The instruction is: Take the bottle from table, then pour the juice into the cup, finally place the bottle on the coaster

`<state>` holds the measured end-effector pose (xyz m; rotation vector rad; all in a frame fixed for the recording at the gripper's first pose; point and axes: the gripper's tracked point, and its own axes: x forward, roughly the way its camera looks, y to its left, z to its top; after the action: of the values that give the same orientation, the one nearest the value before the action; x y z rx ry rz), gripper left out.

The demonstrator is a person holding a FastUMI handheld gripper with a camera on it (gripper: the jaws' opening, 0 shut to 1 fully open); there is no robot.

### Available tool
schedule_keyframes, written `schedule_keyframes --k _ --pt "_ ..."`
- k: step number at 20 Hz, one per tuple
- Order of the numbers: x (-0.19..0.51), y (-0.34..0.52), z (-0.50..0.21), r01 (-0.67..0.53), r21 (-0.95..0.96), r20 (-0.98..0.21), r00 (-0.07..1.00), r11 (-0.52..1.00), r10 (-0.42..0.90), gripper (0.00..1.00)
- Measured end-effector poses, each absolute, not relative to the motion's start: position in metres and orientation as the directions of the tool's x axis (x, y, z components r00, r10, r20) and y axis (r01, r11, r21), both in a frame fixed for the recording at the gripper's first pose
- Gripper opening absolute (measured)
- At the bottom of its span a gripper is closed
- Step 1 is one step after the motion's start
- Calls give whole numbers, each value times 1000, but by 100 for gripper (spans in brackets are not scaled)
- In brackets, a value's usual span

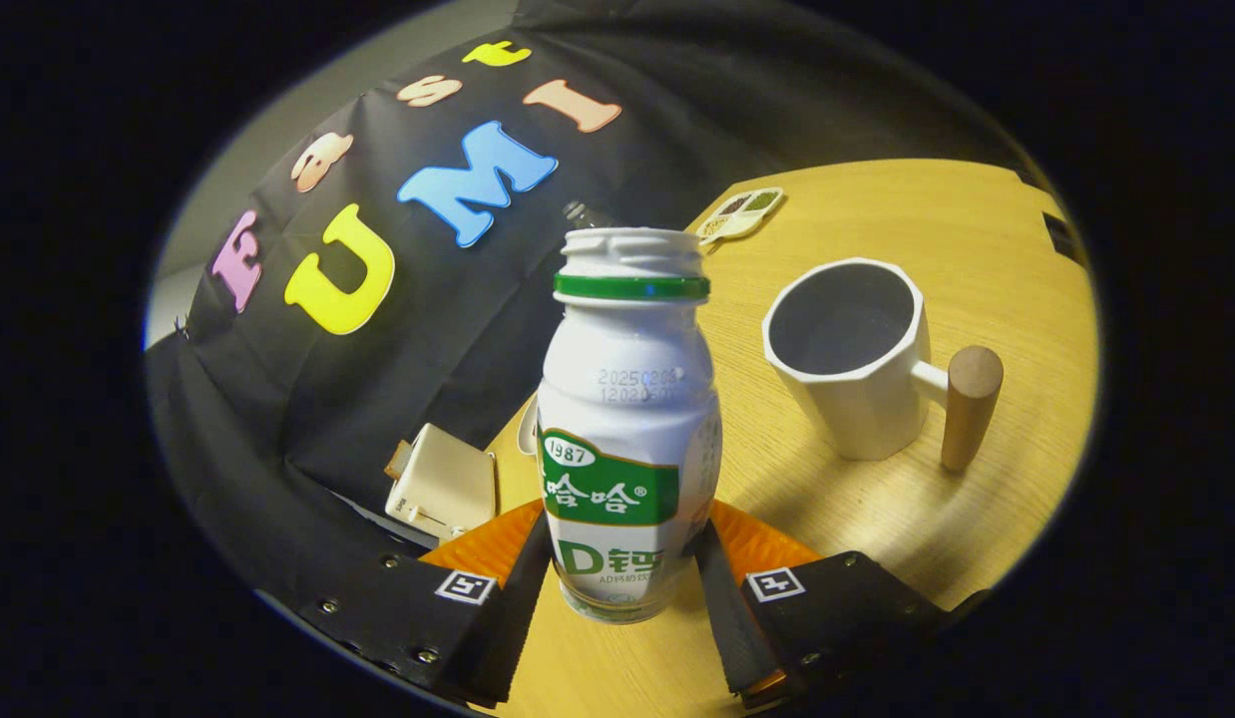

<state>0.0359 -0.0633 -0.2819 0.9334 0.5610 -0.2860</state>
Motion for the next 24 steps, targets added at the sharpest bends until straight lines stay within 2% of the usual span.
schedule_keyframes --k 10,24 --pt "35 -69 -282 526 785 -581 809 326 92 76" --pt "39 -59 -274 612 790 -606 769 41 204 76"
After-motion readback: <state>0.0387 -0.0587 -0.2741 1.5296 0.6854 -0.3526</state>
